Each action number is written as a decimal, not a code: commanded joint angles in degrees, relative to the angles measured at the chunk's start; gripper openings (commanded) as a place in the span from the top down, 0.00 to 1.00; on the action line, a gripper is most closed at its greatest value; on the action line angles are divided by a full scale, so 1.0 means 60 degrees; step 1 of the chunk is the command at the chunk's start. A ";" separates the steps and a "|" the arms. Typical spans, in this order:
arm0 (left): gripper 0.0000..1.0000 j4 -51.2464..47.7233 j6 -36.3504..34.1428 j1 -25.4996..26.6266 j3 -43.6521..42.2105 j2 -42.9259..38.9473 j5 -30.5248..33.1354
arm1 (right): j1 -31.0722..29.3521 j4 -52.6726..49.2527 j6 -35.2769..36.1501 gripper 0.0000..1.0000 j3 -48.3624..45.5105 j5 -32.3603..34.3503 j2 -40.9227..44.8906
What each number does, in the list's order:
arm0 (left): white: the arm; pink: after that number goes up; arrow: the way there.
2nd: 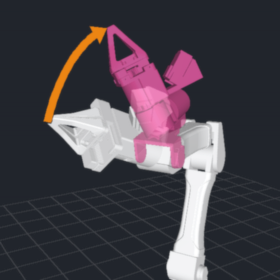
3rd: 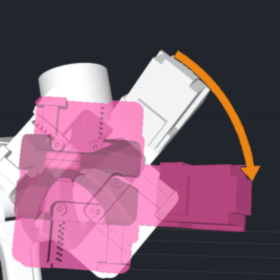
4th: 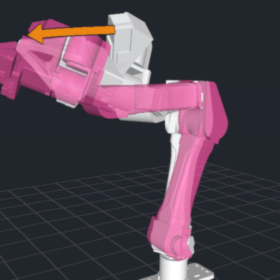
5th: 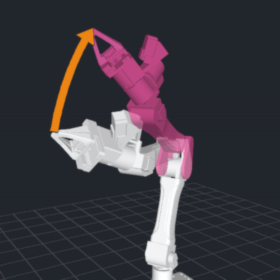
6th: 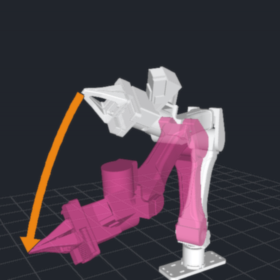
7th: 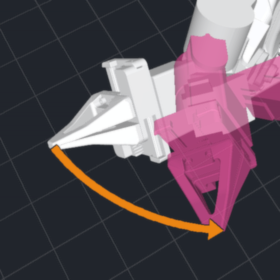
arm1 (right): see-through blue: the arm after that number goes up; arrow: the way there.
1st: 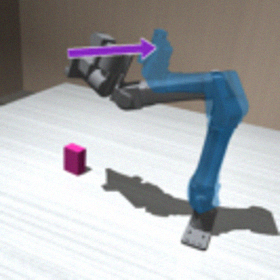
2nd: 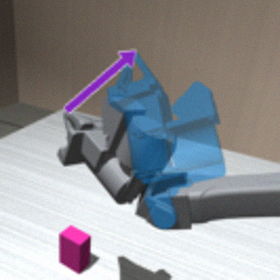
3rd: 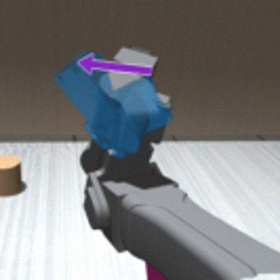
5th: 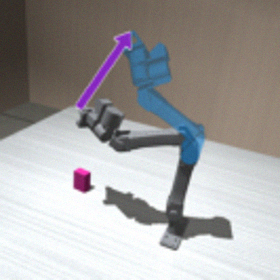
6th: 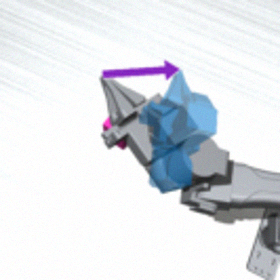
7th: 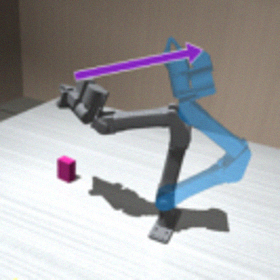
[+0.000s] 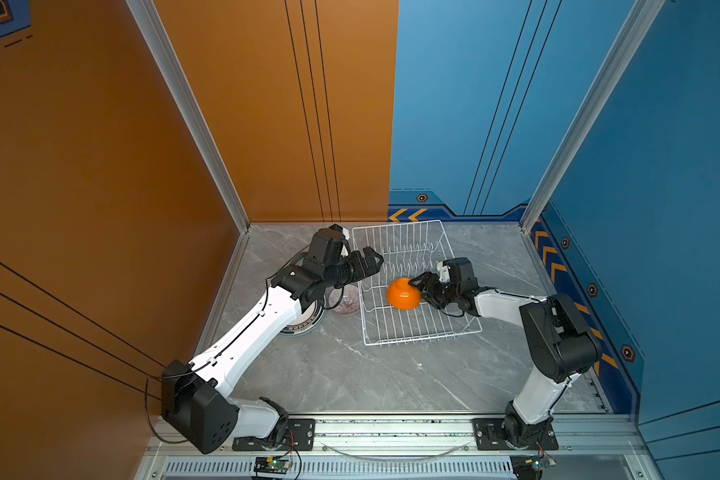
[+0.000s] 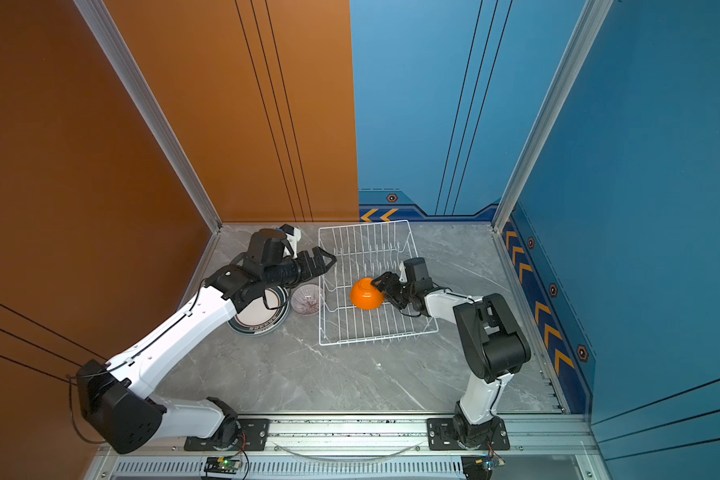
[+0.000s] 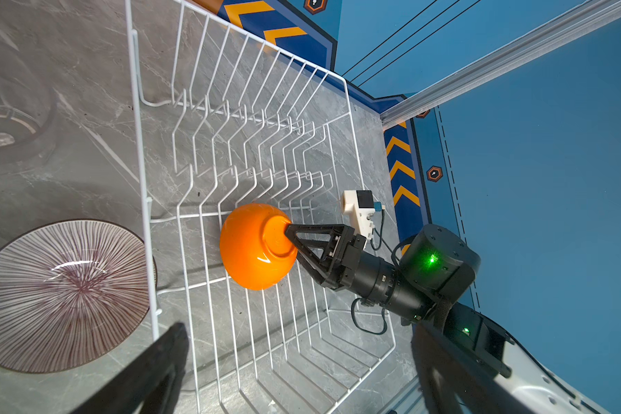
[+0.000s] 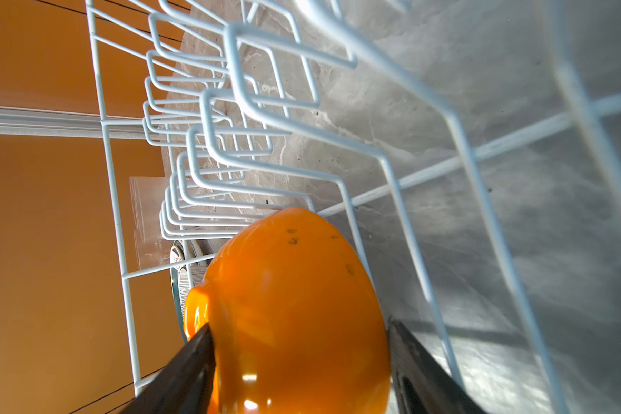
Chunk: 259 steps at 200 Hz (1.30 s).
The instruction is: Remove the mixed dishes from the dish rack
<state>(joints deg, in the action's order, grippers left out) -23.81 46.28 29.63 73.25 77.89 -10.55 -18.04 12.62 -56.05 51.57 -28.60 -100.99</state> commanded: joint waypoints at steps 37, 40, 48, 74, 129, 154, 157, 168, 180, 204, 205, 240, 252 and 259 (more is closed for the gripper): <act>0.02 -0.0059 -0.0228 -0.0075 -0.0042 0.0286 -0.0148 | 0.0287 -0.0148 -0.0651 0.27 -0.0115 -0.0062 0.0494; 0.02 -0.0059 -0.0230 -0.0075 -0.0050 0.0288 -0.0152 | 0.0292 -0.0134 -0.0674 0.27 -0.0114 -0.0076 0.0489; 0.02 -0.0060 -0.0239 -0.0075 -0.0058 0.0310 -0.0152 | 0.0301 -0.0018 -0.0726 0.27 -0.0139 -0.0124 0.0488; 0.02 -0.0069 -0.0257 -0.0078 -0.0107 0.0334 -0.0127 | 0.0325 0.0419 -0.0994 0.28 -0.0230 -0.0227 0.0521; 0.02 -0.0060 -0.0300 -0.0126 -0.0132 0.0421 -0.0160 | 0.0268 -0.0503 -0.0447 0.27 0.0066 -0.0181 0.0513; 0.02 -0.0070 -0.0287 -0.0133 -0.0158 0.0464 -0.0247 | 0.0177 -0.0492 -0.0284 0.23 0.0077 -0.0272 0.0496; 0.02 -0.0061 -0.0287 -0.0133 -0.0159 0.0457 -0.0258 | 0.0167 -0.0492 -0.0275 0.22 0.0077 -0.0285 0.0489; 0.02 -0.0060 -0.0272 -0.0148 -0.0196 0.0464 -0.0262 | 0.0137 -0.0391 -0.0253 0.21 0.0064 -0.0362 0.0484; 0.02 -0.0072 -0.0273 -0.0162 -0.0204 0.0462 -0.0278 | 0.0107 -0.0225 -0.0253 0.20 0.0058 -0.0494 0.0470; 0.02 -0.0060 -0.0258 -0.0184 -0.0216 0.0462 -0.0291 | 0.0073 -0.0061 -0.0093 0.19 0.0051 -0.0764 0.0430; 0.02 -0.0060 -0.0258 -0.0195 -0.0221 0.0464 -0.0292 | 0.0075 -0.0057 -0.0078 0.19 0.0049 -0.0774 0.0435; 0.02 -0.0064 -0.0228 -0.0221 -0.0311 0.0423 -0.0299 | 0.0001 -0.0636 0.0756 0.18 0.0218 -0.1200 0.0274; 0.02 -0.0066 -0.0214 -0.0226 -0.0327 0.0422 -0.0308 | -0.0052 -0.1027 0.1133 0.18 0.0348 -0.1252 0.0192; 0.02 -0.0060 -0.0201 -0.0236 -0.0320 0.0422 -0.0304 | -0.0093 -0.1317 0.1331 0.19 0.0419 -0.1179 0.0141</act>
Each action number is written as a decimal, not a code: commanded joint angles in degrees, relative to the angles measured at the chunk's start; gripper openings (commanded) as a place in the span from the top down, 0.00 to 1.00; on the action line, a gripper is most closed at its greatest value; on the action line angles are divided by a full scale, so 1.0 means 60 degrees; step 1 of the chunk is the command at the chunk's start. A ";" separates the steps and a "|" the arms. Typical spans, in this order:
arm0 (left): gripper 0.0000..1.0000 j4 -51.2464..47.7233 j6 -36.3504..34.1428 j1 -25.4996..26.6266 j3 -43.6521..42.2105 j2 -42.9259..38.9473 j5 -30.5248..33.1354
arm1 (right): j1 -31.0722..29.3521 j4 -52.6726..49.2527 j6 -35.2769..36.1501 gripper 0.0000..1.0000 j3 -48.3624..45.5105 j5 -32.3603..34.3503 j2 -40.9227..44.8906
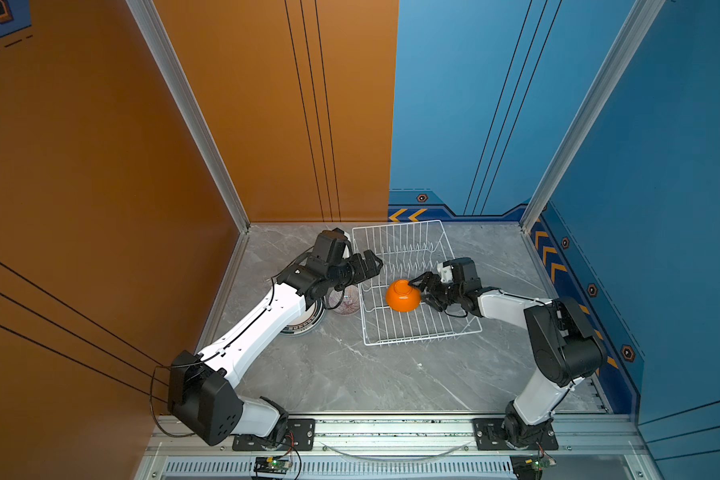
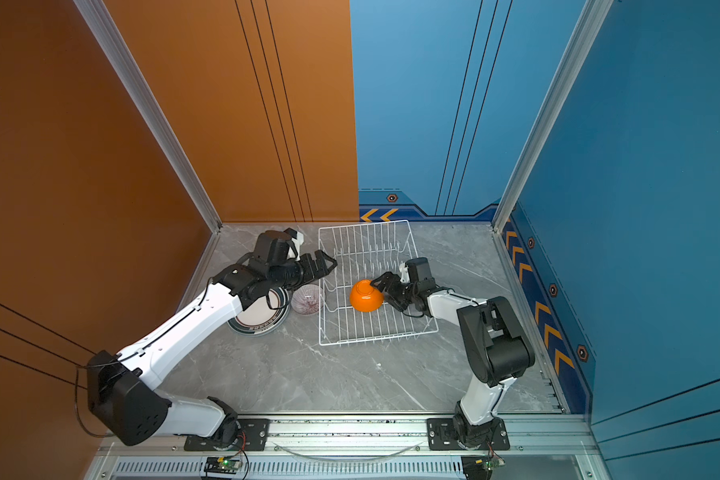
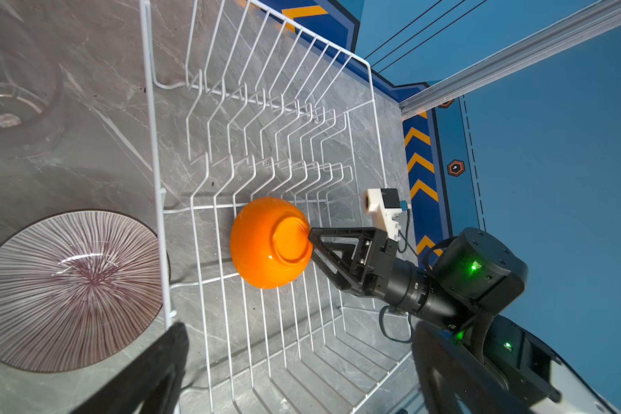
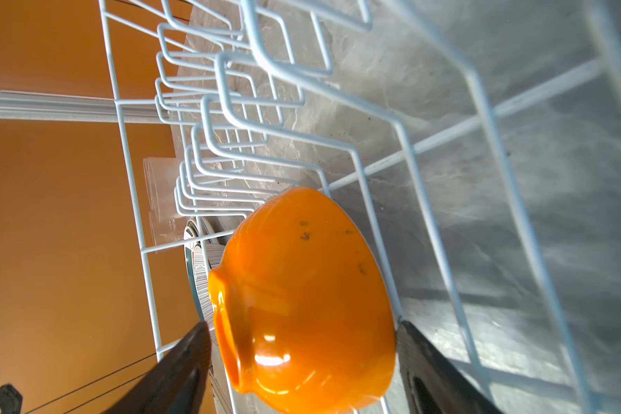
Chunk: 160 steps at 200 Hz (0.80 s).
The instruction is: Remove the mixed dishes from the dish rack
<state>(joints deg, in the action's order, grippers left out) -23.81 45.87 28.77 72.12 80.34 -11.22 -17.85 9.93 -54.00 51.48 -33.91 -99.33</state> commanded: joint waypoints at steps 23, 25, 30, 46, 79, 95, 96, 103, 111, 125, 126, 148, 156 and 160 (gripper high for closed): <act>0.02 -0.0062 -0.0115 -0.0116 -0.0145 0.0007 -0.0226 | -0.0189 -0.1710 0.1604 0.19 0.0642 0.0198 -0.0244; 0.02 -0.0060 -0.0115 -0.0110 -0.0145 0.0012 -0.0236 | -0.0197 -0.1812 0.1669 0.20 0.0661 0.0264 -0.0254; 0.02 -0.0059 -0.0115 -0.0108 -0.0153 0.0012 -0.0235 | -0.0217 -0.2040 0.1827 0.20 0.0749 0.0409 -0.0267; 0.02 -0.0063 -0.0116 -0.0123 -0.0150 -0.0001 -0.0238 | -0.0295 -0.2619 0.2221 0.20 0.0950 0.0800 -0.0304; 0.02 -0.0050 -0.0101 -0.0150 -0.0178 0.0014 -0.0249 | -0.0240 -0.2855 0.2189 0.19 0.1092 0.0833 -0.0613; 0.02 0.0027 -0.0058 -0.0161 -0.0209 0.0014 -0.0298 | -0.0253 -0.2749 0.2114 0.20 0.1073 0.0806 -0.0691; 0.02 0.0028 -0.0058 -0.0164 -0.0211 0.0007 -0.0305 | -0.0258 -0.2744 0.2100 0.20 0.1073 0.0797 -0.0703; 0.02 0.0053 -0.0042 -0.0175 -0.0230 0.0014 -0.0313 | -0.0279 -0.2740 0.2075 0.20 0.1094 0.0810 -0.0728; 0.02 0.0082 -0.0016 -0.0194 -0.0248 0.0025 -0.0332 | -0.0302 -0.2740 0.2077 0.20 0.1133 0.0819 -0.0758; 0.02 0.0129 0.0016 -0.0212 -0.0287 0.0041 -0.0355 | -0.0326 -0.2741 0.2064 0.20 0.1186 0.0832 -0.0800; 0.02 0.0137 0.0016 -0.0211 -0.0294 0.0042 -0.0363 | -0.0324 -0.2740 0.2060 0.20 0.1188 0.0832 -0.0802; 0.02 0.0241 0.0111 -0.0255 -0.0341 0.0109 -0.0462 | -0.0351 -0.2740 0.2003 0.22 0.1316 0.0844 -0.0932; 0.02 0.0287 0.0144 -0.0277 -0.0353 0.0137 -0.0515 | -0.0359 -0.2739 0.1972 0.23 0.1368 0.0882 -0.1012; 0.02 0.0295 0.0161 -0.0274 -0.0366 0.0153 -0.0544 | -0.0351 -0.2740 0.1965 0.23 0.1392 0.0890 -0.1041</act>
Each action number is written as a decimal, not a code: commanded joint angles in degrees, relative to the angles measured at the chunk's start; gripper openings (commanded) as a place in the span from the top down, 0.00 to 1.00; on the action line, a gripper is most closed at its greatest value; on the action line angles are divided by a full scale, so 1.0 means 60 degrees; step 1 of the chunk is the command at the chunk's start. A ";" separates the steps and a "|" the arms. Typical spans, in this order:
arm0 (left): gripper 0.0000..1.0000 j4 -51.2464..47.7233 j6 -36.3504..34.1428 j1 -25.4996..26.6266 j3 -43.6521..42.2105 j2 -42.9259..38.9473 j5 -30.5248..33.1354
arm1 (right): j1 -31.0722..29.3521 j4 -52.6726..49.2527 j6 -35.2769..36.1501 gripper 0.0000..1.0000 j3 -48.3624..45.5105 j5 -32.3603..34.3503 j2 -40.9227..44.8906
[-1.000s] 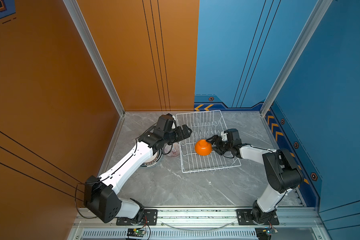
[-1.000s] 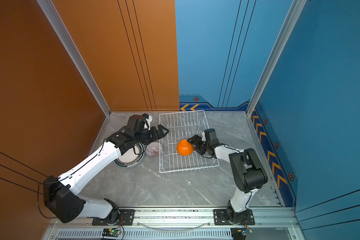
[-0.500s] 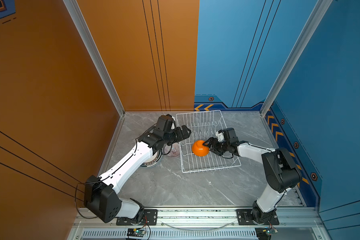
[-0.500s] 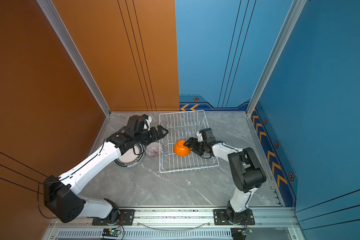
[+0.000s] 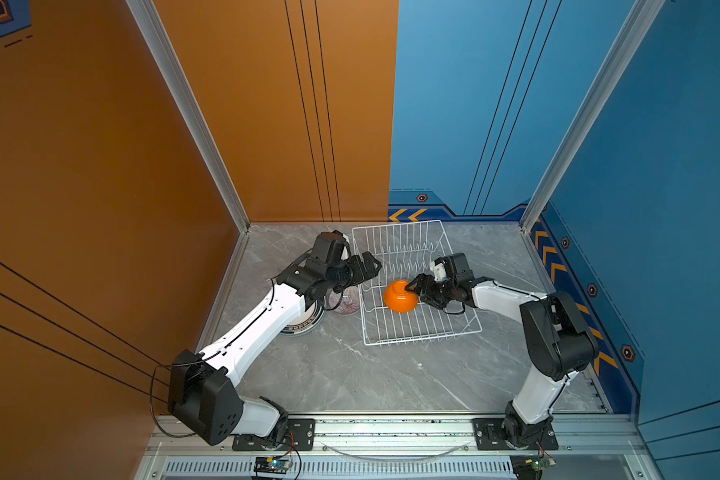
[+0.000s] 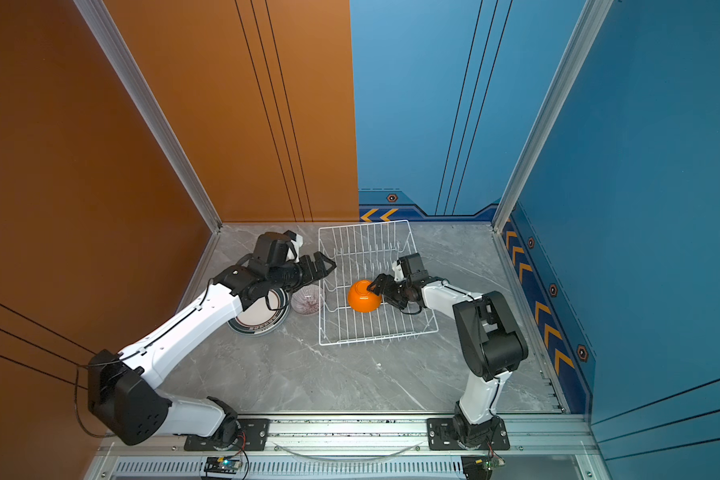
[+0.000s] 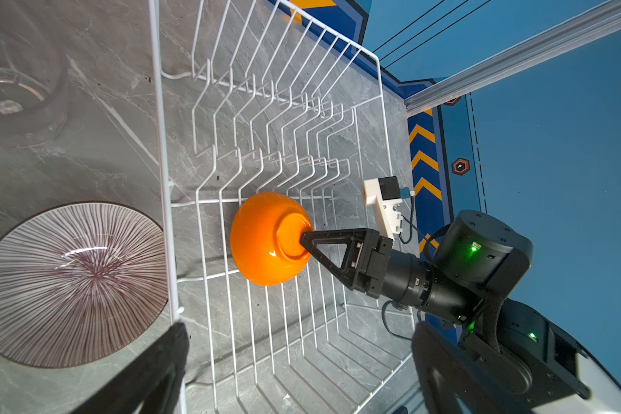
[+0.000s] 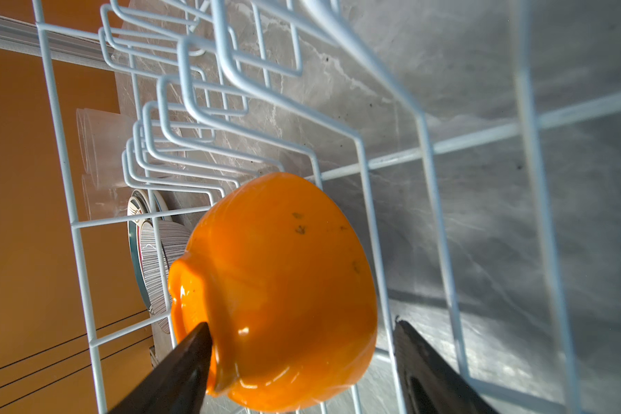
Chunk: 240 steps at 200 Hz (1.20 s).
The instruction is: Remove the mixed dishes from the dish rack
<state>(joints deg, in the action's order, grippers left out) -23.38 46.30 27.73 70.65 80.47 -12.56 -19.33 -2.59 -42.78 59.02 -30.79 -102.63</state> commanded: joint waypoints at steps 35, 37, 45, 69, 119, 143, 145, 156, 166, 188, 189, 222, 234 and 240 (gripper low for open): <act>0.02 0.0307 0.0149 -0.0124 -0.0172 0.0175 -0.0414 | -0.0177 -0.1150 0.0106 0.30 0.0455 0.1096 -0.0660; 0.02 0.0314 0.0142 -0.0124 -0.0173 0.0170 -0.0405 | -0.0187 -0.1202 0.0123 0.30 0.0470 0.1189 -0.0652; 0.02 0.0308 0.0109 -0.0124 -0.0169 0.0154 -0.0371 | -0.0213 -0.1406 0.0169 0.31 0.0564 0.1522 -0.0622; 0.02 0.0309 0.0068 -0.0126 -0.0169 0.0125 -0.0311 | -0.0220 -0.1529 0.0161 0.31 0.0693 0.1785 -0.0572; 0.02 0.0316 -0.0189 -0.0008 -0.0145 -0.0170 -0.0254 | -0.0308 -0.1769 0.0025 0.30 0.0739 0.1468 -0.0671; 0.02 0.0250 -0.0413 0.0219 -0.0144 -0.0408 -0.0104 | -0.0423 -0.1758 -0.0088 0.26 0.0497 0.1377 -0.0667; 0.02 0.0234 -0.0420 0.0225 -0.0133 -0.0415 -0.0090 | -0.0436 -0.1753 -0.0097 0.25 0.0473 0.1398 -0.0672; 0.02 0.0140 -0.0437 0.0247 -0.0155 -0.0472 -0.0002 | -0.0468 -0.1660 -0.0150 0.24 0.0330 0.1450 -0.0700; 0.02 0.0101 -0.0423 0.0264 -0.0189 -0.0501 0.0020 | -0.0456 -0.1587 -0.0249 0.24 0.0238 0.1442 -0.0765; 0.02 0.0087 -0.0293 0.0284 -0.0275 -0.0564 -0.0013 | -0.0461 -0.1149 -0.0550 0.24 -0.0016 0.1303 -0.0896; 0.02 0.0087 -0.0284 0.0285 -0.0283 -0.0572 -0.0022 | -0.0458 -0.1120 -0.0562 0.24 -0.0034 0.1298 -0.0904; 0.02 0.0081 -0.0203 0.0301 -0.0381 -0.0697 0.0017 | -0.0413 -0.0784 -0.1072 0.24 -0.0226 0.1433 -0.1170; 0.02 0.0093 -0.0203 0.0298 -0.0409 -0.0756 0.0055 | -0.0416 -0.0784 -0.1185 0.24 -0.0228 0.1585 -0.1228; 0.02 0.0091 -0.0203 0.0297 -0.0416 -0.0797 0.0089 | -0.0411 -0.0786 -0.1240 0.24 -0.0233 0.1703 -0.1237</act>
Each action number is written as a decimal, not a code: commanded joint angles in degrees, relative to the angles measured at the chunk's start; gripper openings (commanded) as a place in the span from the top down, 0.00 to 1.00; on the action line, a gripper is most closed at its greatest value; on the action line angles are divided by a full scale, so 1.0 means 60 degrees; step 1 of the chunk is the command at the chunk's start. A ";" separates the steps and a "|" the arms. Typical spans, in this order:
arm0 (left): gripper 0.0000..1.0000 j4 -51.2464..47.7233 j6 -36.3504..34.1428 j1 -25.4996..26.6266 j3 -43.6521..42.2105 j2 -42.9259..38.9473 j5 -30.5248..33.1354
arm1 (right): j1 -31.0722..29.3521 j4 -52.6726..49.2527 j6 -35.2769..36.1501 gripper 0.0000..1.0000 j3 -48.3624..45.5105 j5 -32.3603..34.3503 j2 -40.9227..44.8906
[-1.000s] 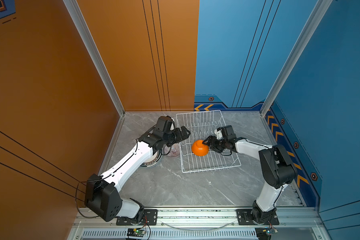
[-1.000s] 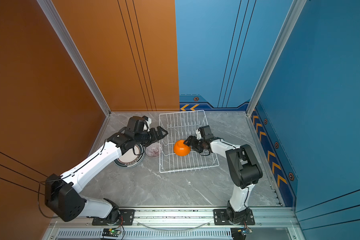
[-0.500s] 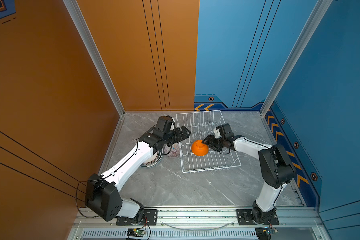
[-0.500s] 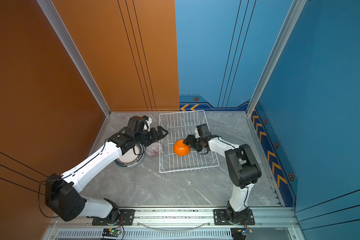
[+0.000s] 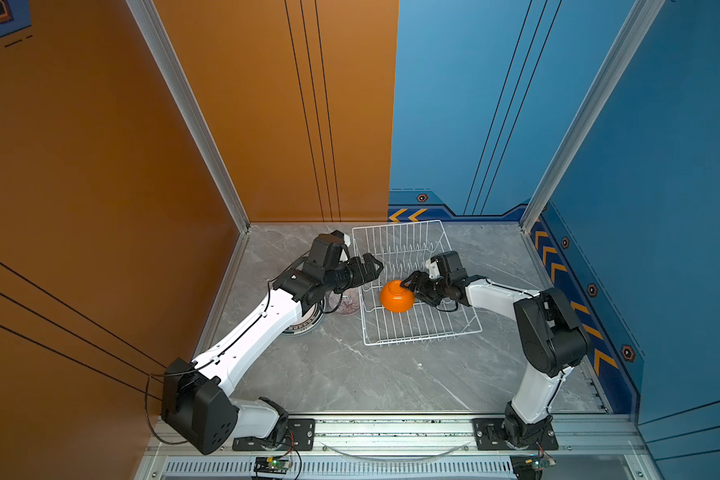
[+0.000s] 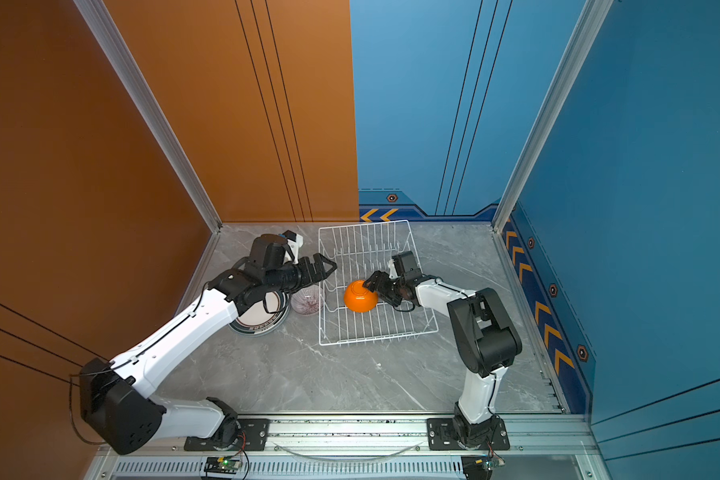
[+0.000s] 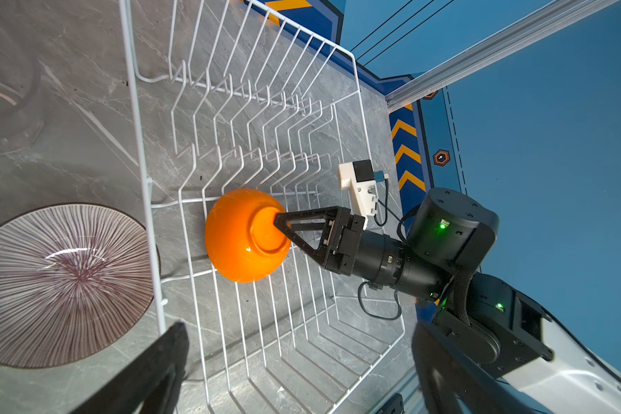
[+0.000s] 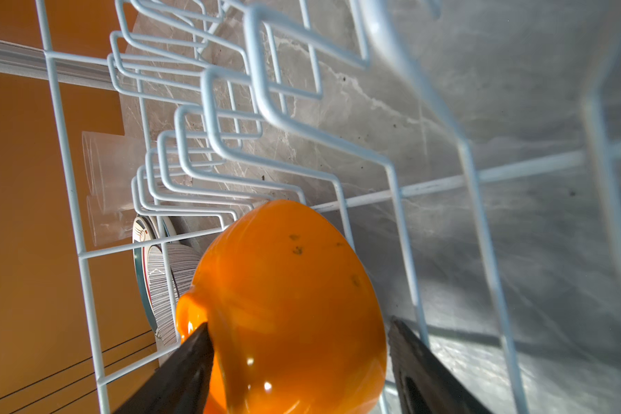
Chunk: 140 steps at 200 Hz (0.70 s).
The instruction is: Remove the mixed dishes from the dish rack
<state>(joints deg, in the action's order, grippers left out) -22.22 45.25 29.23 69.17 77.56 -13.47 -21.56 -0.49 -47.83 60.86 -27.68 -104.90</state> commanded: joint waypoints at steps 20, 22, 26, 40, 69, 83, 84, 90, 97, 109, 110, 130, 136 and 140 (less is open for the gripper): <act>0.02 -0.0106 -0.0013 0.0027 -0.0202 -0.0411 0.0326 | 0.0030 -0.1137 -0.0625 0.24 -0.0636 0.1544 -0.0864; 0.02 -0.0106 -0.0013 0.0029 -0.0204 -0.0412 0.0334 | 0.0044 -0.1135 -0.0655 0.24 -0.0644 0.1572 -0.0865; 0.02 -0.0107 -0.0013 0.0043 -0.0197 -0.0407 0.0325 | 0.0061 -0.1128 -0.0694 0.24 -0.0651 0.1601 -0.0870; 0.02 -0.0150 -0.0029 0.0050 -0.0145 -0.0423 0.0338 | 0.0063 -0.1134 -0.0743 0.24 -0.0626 0.1690 -0.0889; 0.02 -0.0325 -0.0079 0.0050 -0.0085 -0.0422 0.0407 | -0.0026 -0.1147 -0.0758 0.22 -0.0540 0.1736 -0.1056; 0.02 -0.0325 -0.0072 0.0048 -0.0117 -0.0455 0.0406 | -0.0039 -0.0970 -0.0837 0.21 -0.0560 0.1538 -0.1252; 0.02 -0.0325 -0.0072 0.0049 -0.0124 -0.0458 0.0403 | -0.0039 -0.0950 -0.0849 0.20 -0.0569 0.1523 -0.1266; 0.02 -0.0326 -0.0057 0.0047 -0.0139 -0.0472 0.0408 | -0.0043 -0.0845 -0.0886 0.20 -0.0579 0.1440 -0.1348; 0.02 -0.0325 -0.0043 0.0049 -0.0177 -0.0482 0.0408 | -0.0054 -0.0766 -0.0912 0.19 -0.0594 0.1353 -0.1439; 0.02 -0.0325 -0.0002 0.0043 -0.0223 -0.0534 0.0389 | -0.0054 -0.0710 -0.0948 0.18 -0.0592 0.1317 -0.1543; 0.02 -0.0333 0.0000 0.0046 -0.0228 -0.0541 0.0395 | -0.0054 -0.0709 -0.0955 0.18 -0.0593 0.1318 -0.1558; 0.02 -0.0322 0.0001 0.0033 -0.0304 -0.0641 0.0400 | -0.0027 -0.0692 -0.1021 0.20 -0.0607 0.1362 -0.1631; 0.02 -0.0327 -0.0002 0.0022 -0.0325 -0.0687 0.0416 | -0.0013 -0.0691 -0.1011 0.22 -0.0607 0.1362 -0.1633; 0.02 -0.0325 -0.0002 0.0008 -0.0338 -0.0711 0.0434 | 0.0011 -0.0683 -0.1007 0.23 -0.0619 0.1362 -0.1642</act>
<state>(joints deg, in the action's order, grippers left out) -23.00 45.25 29.23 68.25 75.46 -12.03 -22.06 5.85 -52.03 60.42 -29.43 -107.90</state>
